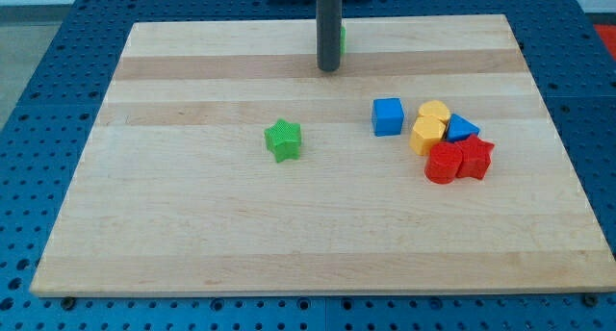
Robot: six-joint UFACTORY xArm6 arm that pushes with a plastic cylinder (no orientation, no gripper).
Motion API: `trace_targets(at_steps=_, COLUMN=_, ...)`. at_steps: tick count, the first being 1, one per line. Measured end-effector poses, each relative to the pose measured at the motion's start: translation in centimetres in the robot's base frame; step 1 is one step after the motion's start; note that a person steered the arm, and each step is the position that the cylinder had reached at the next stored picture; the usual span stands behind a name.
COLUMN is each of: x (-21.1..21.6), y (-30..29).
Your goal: Push the green star upwards
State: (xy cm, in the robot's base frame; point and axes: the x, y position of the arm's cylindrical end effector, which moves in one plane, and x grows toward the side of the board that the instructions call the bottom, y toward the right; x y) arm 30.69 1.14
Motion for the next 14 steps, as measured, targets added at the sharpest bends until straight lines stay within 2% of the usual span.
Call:
trace_targets(at_steps=5, x=12.0, y=0.6)
trace_targets(at_steps=6, x=16.6, y=0.4)
trace_targets(at_steps=7, x=18.3, y=-3.5)
trace_targets(at_steps=8, x=17.3, y=-6.3)
trace_targets(at_steps=9, x=14.6, y=-6.3)
trace_targets(at_steps=11, x=12.5, y=-6.3)
trace_targets(at_steps=14, x=11.4, y=-6.3)
